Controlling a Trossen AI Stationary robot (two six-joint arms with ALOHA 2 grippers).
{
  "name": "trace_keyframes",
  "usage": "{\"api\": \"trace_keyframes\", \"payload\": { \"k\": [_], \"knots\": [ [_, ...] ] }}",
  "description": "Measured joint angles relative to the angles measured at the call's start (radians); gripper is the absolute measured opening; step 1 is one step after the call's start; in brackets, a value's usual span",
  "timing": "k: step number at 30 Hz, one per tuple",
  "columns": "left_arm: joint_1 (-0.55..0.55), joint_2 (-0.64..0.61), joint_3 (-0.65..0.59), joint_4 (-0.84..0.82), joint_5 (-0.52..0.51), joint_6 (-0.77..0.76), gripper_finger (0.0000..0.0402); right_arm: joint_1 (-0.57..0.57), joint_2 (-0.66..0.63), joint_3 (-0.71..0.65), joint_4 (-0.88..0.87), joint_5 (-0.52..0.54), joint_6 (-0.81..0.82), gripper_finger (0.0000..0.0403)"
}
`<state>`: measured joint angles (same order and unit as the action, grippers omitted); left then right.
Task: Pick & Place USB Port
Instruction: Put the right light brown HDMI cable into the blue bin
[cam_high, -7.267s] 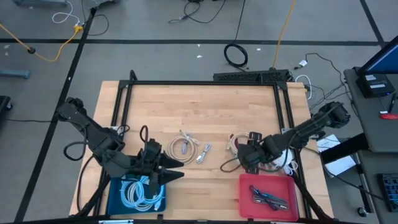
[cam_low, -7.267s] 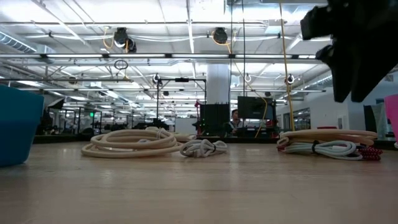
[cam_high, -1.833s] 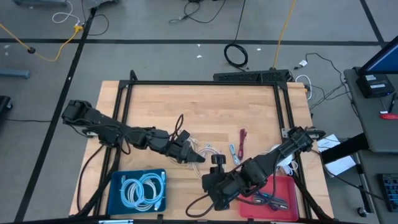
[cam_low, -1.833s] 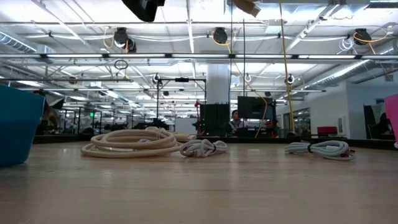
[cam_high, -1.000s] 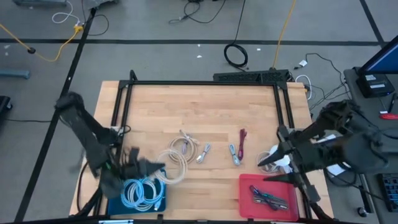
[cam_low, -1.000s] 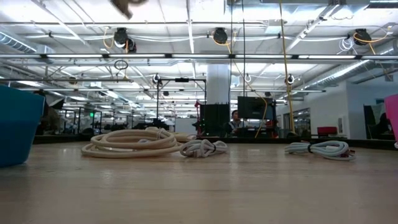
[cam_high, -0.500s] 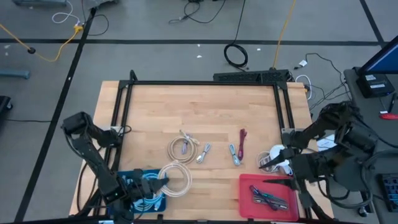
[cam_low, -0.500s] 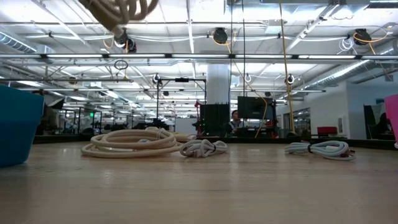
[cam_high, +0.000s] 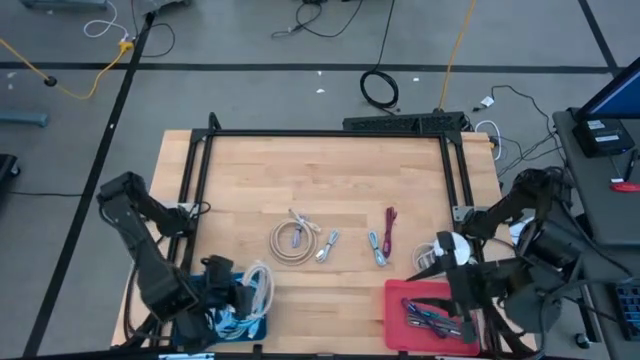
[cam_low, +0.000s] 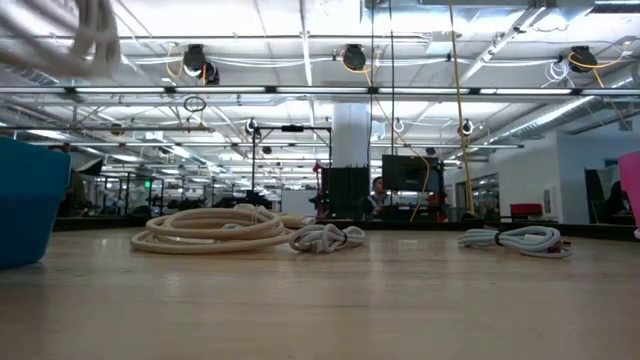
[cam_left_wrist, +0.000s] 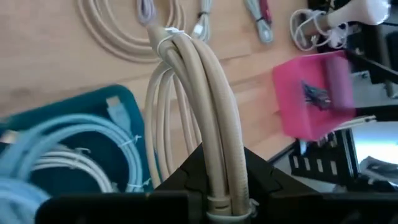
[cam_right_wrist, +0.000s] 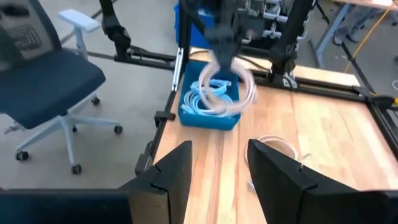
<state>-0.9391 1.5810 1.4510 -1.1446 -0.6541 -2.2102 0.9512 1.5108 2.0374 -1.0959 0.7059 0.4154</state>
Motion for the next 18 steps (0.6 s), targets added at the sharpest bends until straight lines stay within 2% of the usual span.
{"api": "trace_keyframes", "payload": {
  "k": [3, 7, 10, 13, 18],
  "knots": [
    [0.005, 0.0, 0.114, -0.181, 0.11, 0.002, 0.0049, 0.0, -0.008, -0.044, 0.019, 0.002, 0.018, 0.0147],
    [-0.002, 0.023, 0.195, -0.356, 0.415, -0.015, 0.0049, 0.0, -0.039, -0.118, 0.074, 0.004, 0.031, 0.0146],
    [-0.034, 0.03, 0.208, -0.418, 0.556, -0.086, 0.0049, 0.0, -0.076, -0.178, 0.123, 0.004, 0.048, 0.0146],
    [-0.058, 0.043, 0.209, -0.43, 0.647, -0.176, 0.0049, -0.001, -0.125, -0.245, 0.19, 0.005, 0.059, 0.0146],
    [-0.064, 0.112, 0.208, -0.425, 0.731, -0.194, 0.0049, -0.001, -0.216, -0.367, 0.342, 0.004, 0.048, 0.0144]
  ]
}}
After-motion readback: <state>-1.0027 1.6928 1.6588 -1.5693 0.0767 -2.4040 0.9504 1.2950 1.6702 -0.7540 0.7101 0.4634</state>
